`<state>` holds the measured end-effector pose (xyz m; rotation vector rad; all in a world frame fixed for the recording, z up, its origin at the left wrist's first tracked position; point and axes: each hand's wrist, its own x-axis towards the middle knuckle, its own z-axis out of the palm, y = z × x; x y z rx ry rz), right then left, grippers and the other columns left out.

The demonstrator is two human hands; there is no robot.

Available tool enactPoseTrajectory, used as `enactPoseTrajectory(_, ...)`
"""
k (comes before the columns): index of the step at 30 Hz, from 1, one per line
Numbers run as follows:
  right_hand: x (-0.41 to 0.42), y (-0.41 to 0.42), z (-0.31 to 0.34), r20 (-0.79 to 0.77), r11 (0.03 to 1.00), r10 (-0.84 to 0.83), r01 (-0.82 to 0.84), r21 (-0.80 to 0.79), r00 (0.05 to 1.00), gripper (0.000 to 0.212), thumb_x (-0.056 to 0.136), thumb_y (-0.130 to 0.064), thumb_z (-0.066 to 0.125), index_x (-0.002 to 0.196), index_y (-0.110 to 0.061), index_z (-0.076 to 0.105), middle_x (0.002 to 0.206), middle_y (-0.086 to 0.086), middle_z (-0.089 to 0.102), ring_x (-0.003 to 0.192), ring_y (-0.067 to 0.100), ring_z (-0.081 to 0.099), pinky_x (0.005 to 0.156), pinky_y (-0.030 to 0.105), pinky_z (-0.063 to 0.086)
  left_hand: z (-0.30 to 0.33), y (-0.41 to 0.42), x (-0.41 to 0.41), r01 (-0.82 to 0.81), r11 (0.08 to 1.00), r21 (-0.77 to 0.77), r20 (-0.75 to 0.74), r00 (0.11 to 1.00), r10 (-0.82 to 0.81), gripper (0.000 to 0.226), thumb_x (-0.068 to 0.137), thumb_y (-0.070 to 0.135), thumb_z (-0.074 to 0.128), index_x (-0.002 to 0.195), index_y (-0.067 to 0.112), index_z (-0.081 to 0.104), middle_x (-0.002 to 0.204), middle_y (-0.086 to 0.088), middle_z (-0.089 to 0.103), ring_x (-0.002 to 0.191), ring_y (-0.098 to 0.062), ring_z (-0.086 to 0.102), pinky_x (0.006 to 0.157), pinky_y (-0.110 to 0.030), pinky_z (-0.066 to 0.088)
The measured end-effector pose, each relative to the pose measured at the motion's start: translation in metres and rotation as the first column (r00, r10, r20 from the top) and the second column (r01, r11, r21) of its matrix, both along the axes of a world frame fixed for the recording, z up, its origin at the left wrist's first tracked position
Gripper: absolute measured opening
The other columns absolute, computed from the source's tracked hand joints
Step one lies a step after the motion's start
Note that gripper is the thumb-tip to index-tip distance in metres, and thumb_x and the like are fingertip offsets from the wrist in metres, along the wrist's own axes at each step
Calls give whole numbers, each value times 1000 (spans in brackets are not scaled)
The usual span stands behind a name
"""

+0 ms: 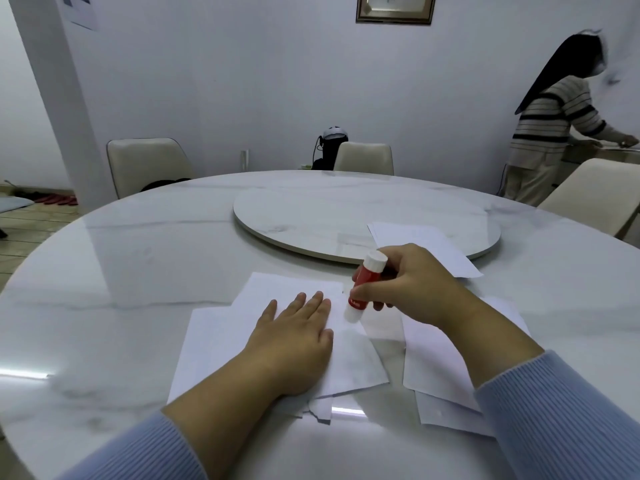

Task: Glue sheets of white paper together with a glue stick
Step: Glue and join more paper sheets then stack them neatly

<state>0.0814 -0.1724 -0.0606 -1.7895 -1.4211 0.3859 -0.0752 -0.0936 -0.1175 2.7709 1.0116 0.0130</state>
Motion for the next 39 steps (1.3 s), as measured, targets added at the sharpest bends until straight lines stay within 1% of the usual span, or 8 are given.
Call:
enactPoseTrajectory(13, 0, -16, 17, -206, 835, 343, -398, -380, 917, 8, 69, 3, 75, 74, -4, 73, 68, 17, 69, 50, 18, 61, 52, 25, 51, -1, -1, 0, -5, 1000, 12, -3, 1000, 5, 54, 100, 36, 14, 151, 28, -2, 160, 11, -8, 146, -7, -8, 120, -40, -6)
enactPoseTrajectory(19, 31, -16, 5, -657, 960, 278, -183, 211, 700, 11, 56, -4, 73, 66, -6, 72, 60, 11, 63, 47, 17, 53, 42, 20, 45, 28, -2, -12, 258, 944, -204, 36, 966, -256, 54, 98, 23, 37, 147, 38, 20, 156, 23, 2, 144, 1, -6, 117, -27, -6)
enactPoseTrajectory(22, 32, -13, 2, -698, 950, 219, 13, 311, 682, 9, 61, 0, 70, 69, -5, 68, 55, 5, 62, 46, 17, 53, 43, 20, 46, 32, -10, -21, -37, 998, -59, 153, 987, 46, 51, 95, 40, 43, 144, 35, 29, 157, 15, 19, 145, -7, 13, 116, -30, 11)
enactPoseTrajectory(24, 27, -11, 3, -697, 943, 188, 71, 325, 692, 7, 67, -2, 67, 73, -3, 65, 54, 4, 63, 46, 16, 54, 46, 21, 47, 29, -16, -23, -290, 949, 124, -11, 956, 293, 61, 91, 59, 31, 141, 23, 34, 150, -2, 33, 138, -24, 27, 110, -40, 24)
enactPoseTrajectory(27, 24, -7, 3, -651, 938, 107, 141, 316, 751, 6, 78, 1, 67, 76, -5, 67, 57, 5, 64, 47, 16, 56, 55, 29, 46, 24, -14, -19, -141, 989, -48, -200, 971, 129, 77, 89, 63, 33, 151, 25, 7, 161, -3, -1, 148, -24, 0, 119, -45, 9)
enactPoseTrajectory(30, 16, -3, -7, -484, 906, -55, 248, 344, 873, 10, 76, -1, 73, 82, -7, 67, 64, 5, 68, 49, 18, 61, 55, 31, 51, 27, -2, -15, 20, 990, -140, -123, 992, -38, 74, 92, 57, 35, 148, 37, -8, 157, 10, -20, 145, -15, -20, 120, -43, -5)
enactPoseTrajectory(34, -2, 11, -20, -302, 906, -59, 178, 384, 951, 13, 82, -7, 70, 90, -17, 67, 86, 8, 73, 63, 16, 71, 68, 29, 60, 6, 9, -8, -223, 975, -9, -19, 975, 223, 75, 91, 62, 19, 151, 24, -5, 160, 1, -12, 146, -22, -16, 119, -46, -5)
enactPoseTrajectory(39, -19, 26, -30, -208, 972, -17, 65, 227, 978, 9, 87, -16, 58, 94, -16, 64, 86, 4, 74, 64, 10, 69, 73, 37, 57, -4, 8, -9, -165, 986, 5, -40, 986, 165, 69, 93, 56, 15, 150, 25, -8, 158, 9, -20, 145, -13, -21, 119, -46, -8)
